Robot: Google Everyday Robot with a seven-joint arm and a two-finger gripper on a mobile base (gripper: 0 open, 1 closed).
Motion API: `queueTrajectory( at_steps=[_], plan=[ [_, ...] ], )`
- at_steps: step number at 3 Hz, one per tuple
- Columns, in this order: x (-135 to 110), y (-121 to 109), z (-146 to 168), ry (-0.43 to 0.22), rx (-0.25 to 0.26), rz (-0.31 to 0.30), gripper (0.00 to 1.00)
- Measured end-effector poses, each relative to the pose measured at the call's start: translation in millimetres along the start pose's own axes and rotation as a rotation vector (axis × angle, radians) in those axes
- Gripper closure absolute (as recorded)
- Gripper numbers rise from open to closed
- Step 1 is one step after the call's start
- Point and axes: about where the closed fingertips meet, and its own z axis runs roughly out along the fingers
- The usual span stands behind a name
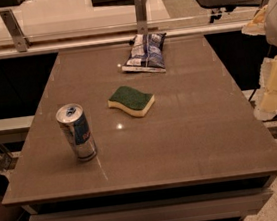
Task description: Pick redbull can
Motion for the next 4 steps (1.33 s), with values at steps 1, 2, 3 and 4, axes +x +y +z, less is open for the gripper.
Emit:
queueTrajectory(
  at_steps=[1, 2, 3, 4],
  plan=[
    [-7, 3, 5, -0.071, -0.015, 0.005, 0.00],
    [-27, 11, 17, -0.202, -0.037, 0.011, 0.00],
    [-64, 18, 31, -0.337, -0.061, 0.008, 0.00],
    [-102, 23, 45, -0.480, -0.087, 0.020, 0.00]
  ],
)
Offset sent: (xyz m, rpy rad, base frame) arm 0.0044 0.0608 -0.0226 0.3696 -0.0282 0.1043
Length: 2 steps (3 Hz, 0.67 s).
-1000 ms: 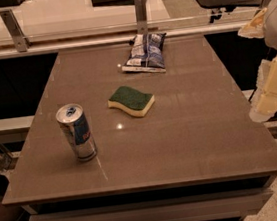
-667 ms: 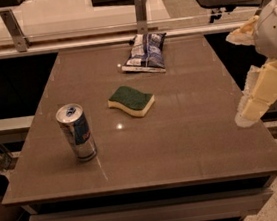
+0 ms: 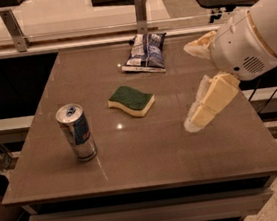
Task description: Pick redbull can
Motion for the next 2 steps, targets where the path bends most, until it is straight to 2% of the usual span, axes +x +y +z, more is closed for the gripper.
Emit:
queueTrajectory(
  at_steps=[2],
  plan=[
    [-45, 8, 39, -0.204, -0.043, 0.017, 0.00]
  ],
)
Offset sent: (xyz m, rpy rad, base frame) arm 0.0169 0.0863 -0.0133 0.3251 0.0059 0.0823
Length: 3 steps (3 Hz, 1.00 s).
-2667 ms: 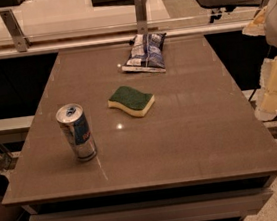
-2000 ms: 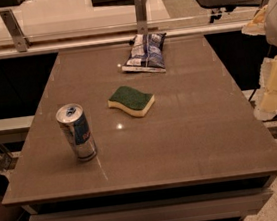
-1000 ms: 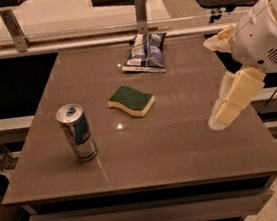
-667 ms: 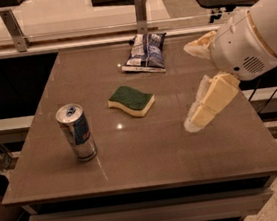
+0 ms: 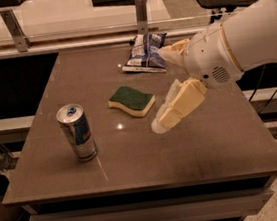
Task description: Pick redbull can
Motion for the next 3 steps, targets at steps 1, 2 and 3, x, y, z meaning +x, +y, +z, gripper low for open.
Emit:
queueTrajectory(
  at_steps=[1, 2, 3],
  plan=[
    [0, 0, 0, 0.001, 0.000, -0.001, 0.00],
    [-5, -2, 4, -0.018, 0.006, -0.008, 0.00],
    [-12, -4, 27, -0.076, 0.008, -0.018, 0.00]
  ],
)
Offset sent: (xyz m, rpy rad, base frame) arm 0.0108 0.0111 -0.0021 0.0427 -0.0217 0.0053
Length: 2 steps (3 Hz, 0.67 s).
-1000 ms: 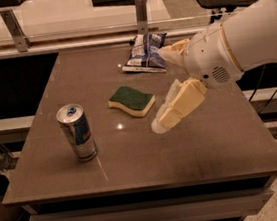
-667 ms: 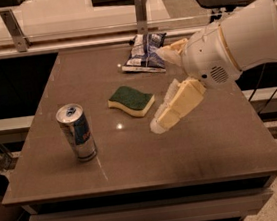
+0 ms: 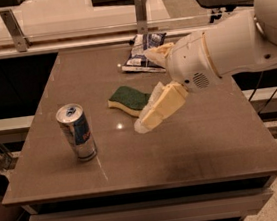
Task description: Pick redbull can
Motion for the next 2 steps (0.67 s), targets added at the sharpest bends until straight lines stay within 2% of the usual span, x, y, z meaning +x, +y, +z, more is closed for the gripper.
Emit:
queueTrajectory(
  at_steps=[2],
  plan=[
    [2, 4, 73, -0.178, -0.028, 0.011, 0.00]
  ],
)
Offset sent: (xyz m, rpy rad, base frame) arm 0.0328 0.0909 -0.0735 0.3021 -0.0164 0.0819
